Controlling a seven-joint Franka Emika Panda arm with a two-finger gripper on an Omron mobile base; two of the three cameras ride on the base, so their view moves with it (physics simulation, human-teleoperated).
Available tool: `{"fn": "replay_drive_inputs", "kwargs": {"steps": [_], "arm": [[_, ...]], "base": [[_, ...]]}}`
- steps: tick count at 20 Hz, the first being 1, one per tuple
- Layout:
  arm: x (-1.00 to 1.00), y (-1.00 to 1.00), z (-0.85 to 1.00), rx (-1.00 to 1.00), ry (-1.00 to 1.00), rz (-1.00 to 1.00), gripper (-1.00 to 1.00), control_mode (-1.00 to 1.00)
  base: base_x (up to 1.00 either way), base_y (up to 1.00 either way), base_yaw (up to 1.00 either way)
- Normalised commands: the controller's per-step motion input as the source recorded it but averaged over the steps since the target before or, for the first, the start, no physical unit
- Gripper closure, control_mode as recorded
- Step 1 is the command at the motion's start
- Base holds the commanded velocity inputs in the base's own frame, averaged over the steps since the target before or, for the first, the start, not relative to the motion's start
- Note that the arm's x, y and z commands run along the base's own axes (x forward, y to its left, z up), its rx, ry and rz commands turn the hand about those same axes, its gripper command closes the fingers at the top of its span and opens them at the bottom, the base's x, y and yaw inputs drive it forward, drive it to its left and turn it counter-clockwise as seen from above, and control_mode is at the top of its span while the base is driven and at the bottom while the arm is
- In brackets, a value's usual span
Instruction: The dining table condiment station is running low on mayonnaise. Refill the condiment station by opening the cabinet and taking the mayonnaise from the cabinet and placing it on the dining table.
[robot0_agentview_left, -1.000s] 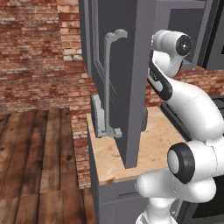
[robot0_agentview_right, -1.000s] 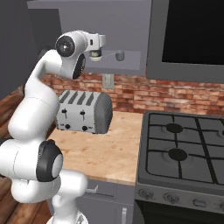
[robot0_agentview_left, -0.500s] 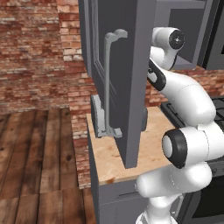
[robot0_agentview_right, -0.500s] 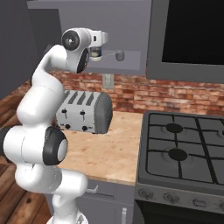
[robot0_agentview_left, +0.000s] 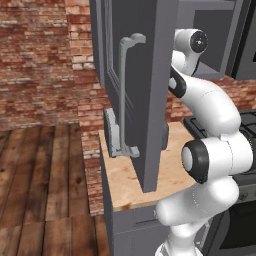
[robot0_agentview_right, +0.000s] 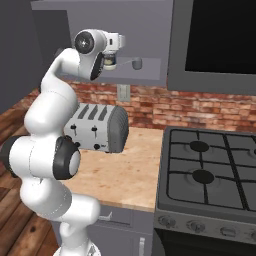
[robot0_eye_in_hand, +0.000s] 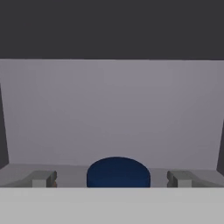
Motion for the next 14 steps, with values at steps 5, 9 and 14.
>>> {"fn": "replay_drive_inputs", "kwargs": {"steps": [5,9,14], "arm": [[0.07,0.00,-0.08,0.00,0.00,0.00,-1.00,-1.00],[0.10,0.00,-0.09,0.00,0.00,0.00,-1.00,-1.00],[0.16,0.00,-0.12,0.00,0.00,0.00,-1.00,-1.00]], "base": [[0.00,0.00,0.00],[0.00,0.00,0.00],[0.00,0.00,0.00]]}}
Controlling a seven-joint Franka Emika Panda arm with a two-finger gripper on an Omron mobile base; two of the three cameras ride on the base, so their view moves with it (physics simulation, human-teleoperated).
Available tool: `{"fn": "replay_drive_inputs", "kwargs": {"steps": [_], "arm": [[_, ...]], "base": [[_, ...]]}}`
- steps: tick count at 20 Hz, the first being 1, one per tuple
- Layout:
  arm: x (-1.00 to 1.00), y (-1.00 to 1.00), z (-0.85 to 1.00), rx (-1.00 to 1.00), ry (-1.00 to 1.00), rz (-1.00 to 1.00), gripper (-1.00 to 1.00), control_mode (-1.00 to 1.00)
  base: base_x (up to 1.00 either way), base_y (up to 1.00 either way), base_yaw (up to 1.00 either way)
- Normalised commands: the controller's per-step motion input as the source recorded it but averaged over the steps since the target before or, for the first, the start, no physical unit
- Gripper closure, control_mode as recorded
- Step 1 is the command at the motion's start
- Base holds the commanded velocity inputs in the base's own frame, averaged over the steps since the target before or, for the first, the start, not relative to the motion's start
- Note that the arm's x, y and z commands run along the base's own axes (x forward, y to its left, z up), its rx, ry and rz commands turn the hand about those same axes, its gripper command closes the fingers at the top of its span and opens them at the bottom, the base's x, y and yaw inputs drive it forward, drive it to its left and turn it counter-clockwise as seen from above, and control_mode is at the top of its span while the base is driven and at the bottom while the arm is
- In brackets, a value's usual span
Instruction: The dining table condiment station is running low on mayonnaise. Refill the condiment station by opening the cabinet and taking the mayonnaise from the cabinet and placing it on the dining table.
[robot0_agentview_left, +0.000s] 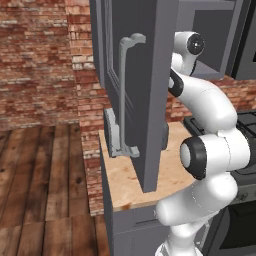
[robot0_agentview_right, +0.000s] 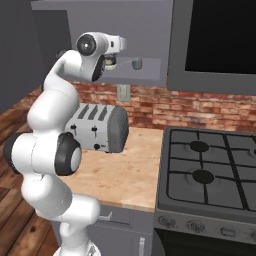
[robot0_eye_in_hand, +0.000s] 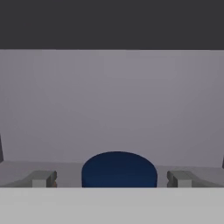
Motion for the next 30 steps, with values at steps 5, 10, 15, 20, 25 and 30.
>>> {"fn": "replay_drive_inputs", "kwargs": {"steps": [5,10,15,20,25,30], "arm": [[0.11,-0.05,-0.12,0.00,0.00,0.00,-1.00,-1.00],[0.04,-0.08,-0.09,0.00,0.00,0.00,-1.00,-1.00],[0.03,-0.02,0.00,0.00,0.00,0.00,-1.00,-1.00],[0.00,0.00,0.00,0.00,0.00,0.00,1.00,-1.00],[0.01,0.00,0.00,0.00,0.00,0.00,1.00,-1.00],[0.05,0.00,0.00,0.00,0.03,0.00,1.00,-1.00]], "base": [[0.00,0.00,0.00],[0.00,0.00,0.00],[0.00,0.00,0.00],[0.00,0.00,0.00],[0.00,0.00,0.00],[0.00,0.00,0.00]]}}
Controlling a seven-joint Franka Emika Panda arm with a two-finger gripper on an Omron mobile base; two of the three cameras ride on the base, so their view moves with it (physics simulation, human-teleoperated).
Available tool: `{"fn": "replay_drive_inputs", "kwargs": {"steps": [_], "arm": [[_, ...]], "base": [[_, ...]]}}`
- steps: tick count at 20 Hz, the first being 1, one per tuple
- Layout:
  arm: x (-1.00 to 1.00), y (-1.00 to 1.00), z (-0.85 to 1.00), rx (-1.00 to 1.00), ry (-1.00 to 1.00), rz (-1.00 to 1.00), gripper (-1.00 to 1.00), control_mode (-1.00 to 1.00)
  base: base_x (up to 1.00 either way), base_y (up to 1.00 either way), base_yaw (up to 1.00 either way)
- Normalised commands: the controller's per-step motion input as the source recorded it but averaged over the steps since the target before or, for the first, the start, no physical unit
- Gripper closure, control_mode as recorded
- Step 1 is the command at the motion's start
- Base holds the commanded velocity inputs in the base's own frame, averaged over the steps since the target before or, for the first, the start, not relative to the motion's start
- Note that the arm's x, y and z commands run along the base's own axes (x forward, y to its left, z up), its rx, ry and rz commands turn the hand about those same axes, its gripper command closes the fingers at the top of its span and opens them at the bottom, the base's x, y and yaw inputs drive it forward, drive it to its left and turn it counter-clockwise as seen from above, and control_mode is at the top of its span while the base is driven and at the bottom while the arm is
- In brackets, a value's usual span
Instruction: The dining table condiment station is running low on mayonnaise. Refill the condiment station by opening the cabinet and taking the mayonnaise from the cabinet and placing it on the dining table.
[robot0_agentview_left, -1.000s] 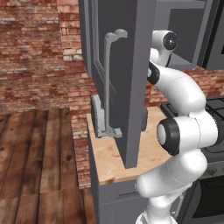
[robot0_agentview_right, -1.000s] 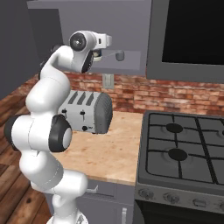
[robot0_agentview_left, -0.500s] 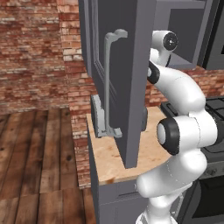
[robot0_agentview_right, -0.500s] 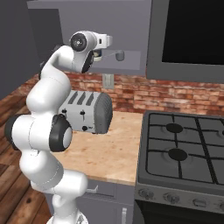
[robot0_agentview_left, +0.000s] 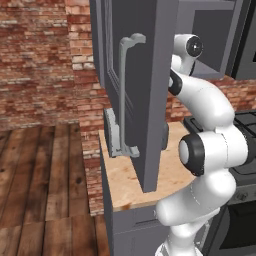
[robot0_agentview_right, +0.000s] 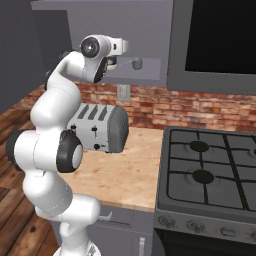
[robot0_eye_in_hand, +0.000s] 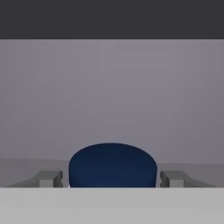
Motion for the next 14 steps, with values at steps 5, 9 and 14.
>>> {"fn": "replay_drive_inputs", "kwargs": {"steps": [5,9,14], "arm": [[0.02,0.01,0.00,0.00,0.02,0.00,1.00,-1.00],[0.00,0.00,0.00,0.00,0.00,0.00,1.00,-1.00],[-0.02,-0.01,0.00,0.00,0.00,0.00,1.00,-1.00]], "base": [[0.00,0.00,0.00],[0.00,0.00,0.00],[0.00,0.00,0.00]]}}
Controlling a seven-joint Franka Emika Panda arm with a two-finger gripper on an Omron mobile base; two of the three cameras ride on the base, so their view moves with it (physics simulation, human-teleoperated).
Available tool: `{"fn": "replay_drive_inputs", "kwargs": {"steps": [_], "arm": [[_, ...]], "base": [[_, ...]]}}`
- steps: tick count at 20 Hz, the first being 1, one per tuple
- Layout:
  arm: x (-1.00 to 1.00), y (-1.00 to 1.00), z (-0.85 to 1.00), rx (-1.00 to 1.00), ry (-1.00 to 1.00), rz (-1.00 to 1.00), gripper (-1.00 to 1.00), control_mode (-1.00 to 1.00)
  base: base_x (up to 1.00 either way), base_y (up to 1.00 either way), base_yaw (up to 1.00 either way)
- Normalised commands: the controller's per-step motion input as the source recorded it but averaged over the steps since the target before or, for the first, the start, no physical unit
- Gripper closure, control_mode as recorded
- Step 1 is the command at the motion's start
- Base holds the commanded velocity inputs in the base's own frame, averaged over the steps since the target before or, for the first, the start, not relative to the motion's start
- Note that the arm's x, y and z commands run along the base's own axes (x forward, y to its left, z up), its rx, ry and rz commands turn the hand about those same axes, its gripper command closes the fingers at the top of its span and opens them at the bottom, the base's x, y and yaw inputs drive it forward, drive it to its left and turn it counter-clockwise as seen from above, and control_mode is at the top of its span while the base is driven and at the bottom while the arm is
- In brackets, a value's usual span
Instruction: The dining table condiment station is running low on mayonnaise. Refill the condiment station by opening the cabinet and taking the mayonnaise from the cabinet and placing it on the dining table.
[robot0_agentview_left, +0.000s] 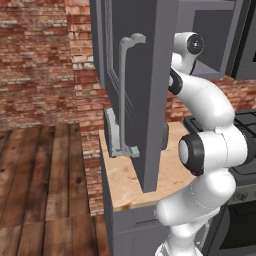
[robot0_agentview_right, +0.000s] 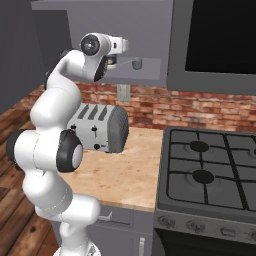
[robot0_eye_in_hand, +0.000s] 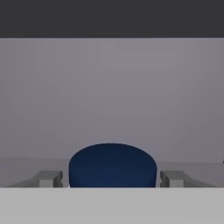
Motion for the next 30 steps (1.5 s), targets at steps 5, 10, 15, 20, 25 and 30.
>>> {"fn": "replay_drive_inputs", "kwargs": {"steps": [5,10,15,20,25,30], "arm": [[-0.19,0.00,0.00,0.00,0.01,0.00,1.00,-1.00],[-0.66,0.00,0.01,0.00,0.00,0.03,1.00,-1.00],[-0.92,0.00,0.19,0.00,0.00,0.04,1.00,-1.00],[-1.00,0.00,0.25,0.00,-0.01,0.03,1.00,-1.00],[-1.00,-0.01,0.10,0.00,-0.03,0.02,1.00,-1.00],[-1.00,-0.18,0.00,0.00,-0.07,0.05,1.00,-1.00]], "base": [[0.00,0.00,0.00],[0.00,0.00,0.00],[0.00,0.00,0.00],[0.00,0.00,0.00],[0.00,0.00,0.00],[0.00,0.00,0.00]]}}
